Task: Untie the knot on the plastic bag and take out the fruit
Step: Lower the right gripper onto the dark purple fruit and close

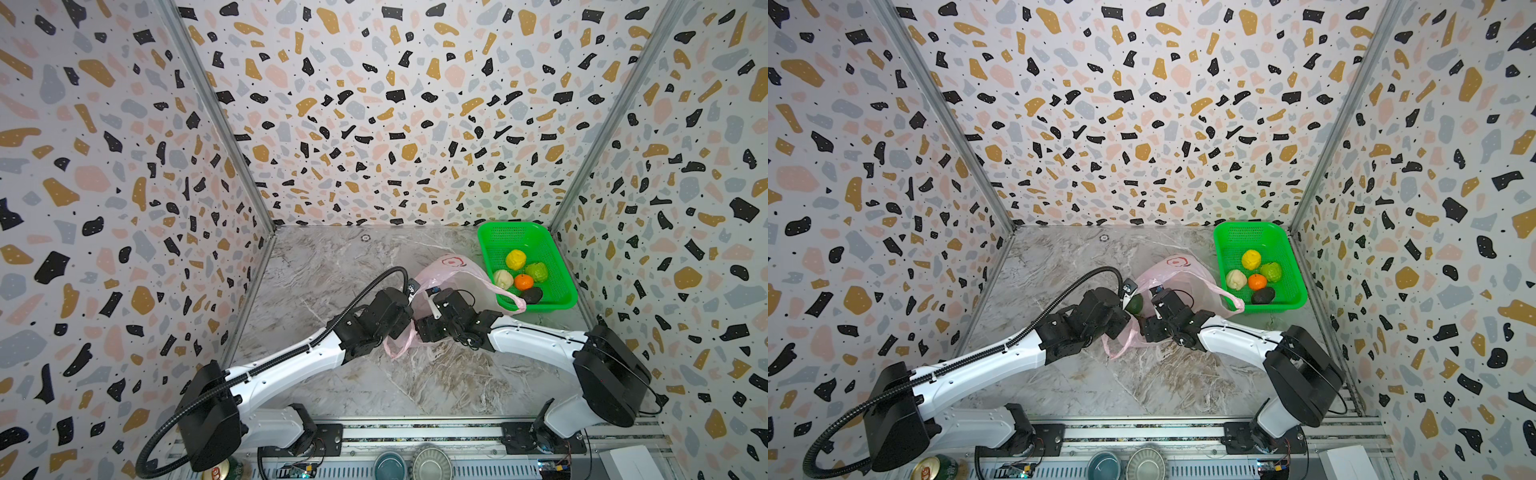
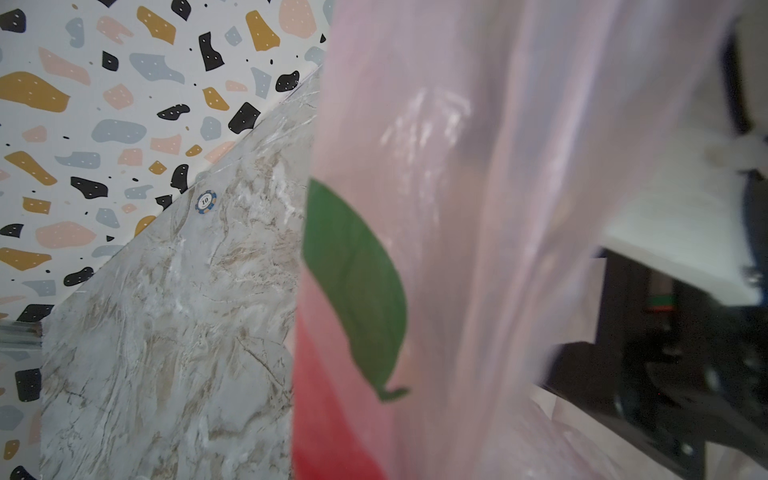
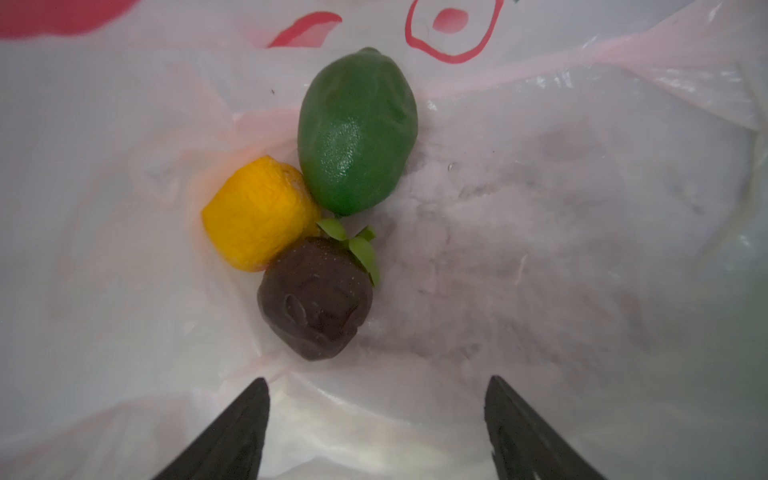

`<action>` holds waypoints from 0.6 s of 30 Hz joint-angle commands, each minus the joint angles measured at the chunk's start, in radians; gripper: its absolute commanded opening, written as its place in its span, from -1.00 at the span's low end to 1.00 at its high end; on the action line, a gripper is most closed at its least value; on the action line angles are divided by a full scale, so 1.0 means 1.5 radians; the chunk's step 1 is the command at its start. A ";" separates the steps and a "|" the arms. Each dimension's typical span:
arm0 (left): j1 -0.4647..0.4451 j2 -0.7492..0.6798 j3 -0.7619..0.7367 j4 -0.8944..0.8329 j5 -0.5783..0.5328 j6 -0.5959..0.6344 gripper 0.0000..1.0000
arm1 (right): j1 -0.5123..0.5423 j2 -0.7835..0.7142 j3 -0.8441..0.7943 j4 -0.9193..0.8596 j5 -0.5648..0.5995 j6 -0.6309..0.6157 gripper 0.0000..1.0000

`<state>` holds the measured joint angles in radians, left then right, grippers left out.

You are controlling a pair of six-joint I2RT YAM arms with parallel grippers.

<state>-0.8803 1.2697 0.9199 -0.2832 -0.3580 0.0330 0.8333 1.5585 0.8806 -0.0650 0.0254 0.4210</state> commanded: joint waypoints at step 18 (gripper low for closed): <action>0.000 0.002 -0.026 -0.066 -0.001 -0.039 -1.00 | -0.050 0.137 0.075 0.167 -0.031 0.215 0.96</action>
<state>-0.8803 1.2705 0.8883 -0.3717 -0.3496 -0.0151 0.7731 1.7443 0.9276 0.1425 -0.0334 0.6914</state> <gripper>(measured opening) 0.047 0.981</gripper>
